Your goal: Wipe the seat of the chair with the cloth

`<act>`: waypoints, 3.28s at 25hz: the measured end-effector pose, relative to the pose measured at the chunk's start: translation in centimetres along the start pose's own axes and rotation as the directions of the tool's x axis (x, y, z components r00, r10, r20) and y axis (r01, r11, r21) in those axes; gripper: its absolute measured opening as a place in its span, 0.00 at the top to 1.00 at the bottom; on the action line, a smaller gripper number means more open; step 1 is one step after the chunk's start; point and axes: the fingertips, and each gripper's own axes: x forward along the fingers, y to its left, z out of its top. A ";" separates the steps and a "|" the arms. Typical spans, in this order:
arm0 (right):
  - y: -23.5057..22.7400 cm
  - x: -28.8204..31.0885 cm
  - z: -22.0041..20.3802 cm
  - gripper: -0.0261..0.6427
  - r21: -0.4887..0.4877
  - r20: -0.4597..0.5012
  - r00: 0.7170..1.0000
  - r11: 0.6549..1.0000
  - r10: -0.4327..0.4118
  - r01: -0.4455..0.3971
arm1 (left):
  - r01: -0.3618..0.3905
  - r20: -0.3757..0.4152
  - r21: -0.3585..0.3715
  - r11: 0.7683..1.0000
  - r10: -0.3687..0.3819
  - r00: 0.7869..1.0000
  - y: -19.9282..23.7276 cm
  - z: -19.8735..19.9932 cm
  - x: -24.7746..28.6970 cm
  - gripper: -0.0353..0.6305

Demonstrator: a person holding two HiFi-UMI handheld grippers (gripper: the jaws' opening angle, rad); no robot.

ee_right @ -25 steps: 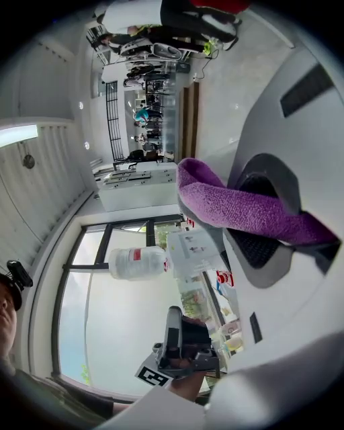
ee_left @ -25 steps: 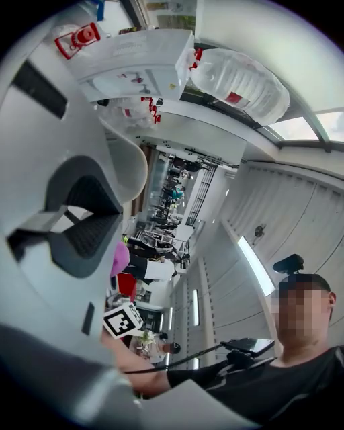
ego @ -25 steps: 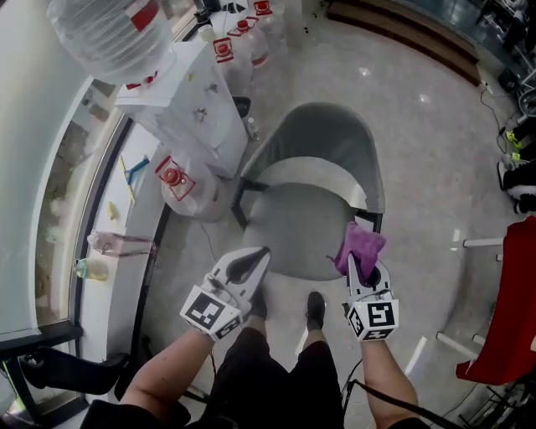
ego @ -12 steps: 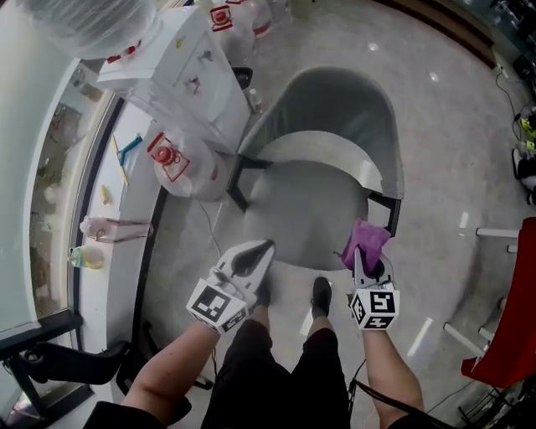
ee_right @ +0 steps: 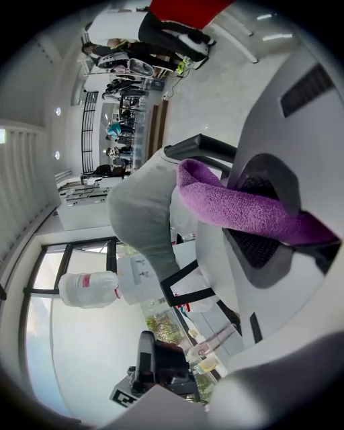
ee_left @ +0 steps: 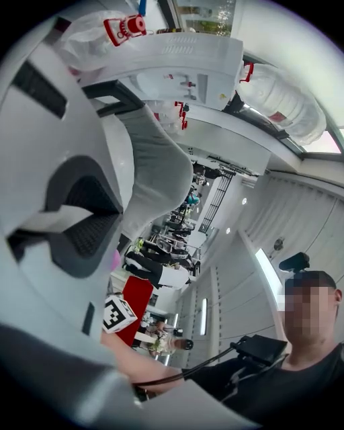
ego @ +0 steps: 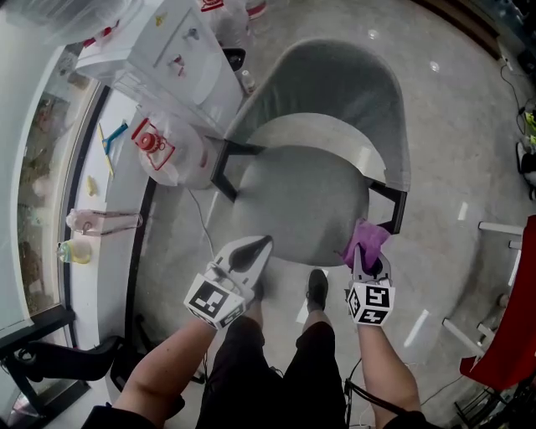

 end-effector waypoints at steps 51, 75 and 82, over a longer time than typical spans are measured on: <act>9.8 9.6 -11.0 0.86 0.036 -0.258 0.964 0.998 0.062 -0.054 | -0.178 0.004 -0.063 0.982 0.179 0.984 10.0 -6.0 -4.8 0.94; 30.1 14.7 -8.9 0.86 0.019 -0.294 0.894 0.937 0.339 -0.349 | -0.264 -0.002 -0.129 0.956 0.266 0.964 15.7 -6.7 -12.5 0.94; 33.8 15.4 -7.5 0.86 0.055 -0.277 0.876 0.917 0.395 -0.396 | -0.271 0.011 -0.116 0.955 0.274 0.962 17.0 -6.1 -13.8 0.94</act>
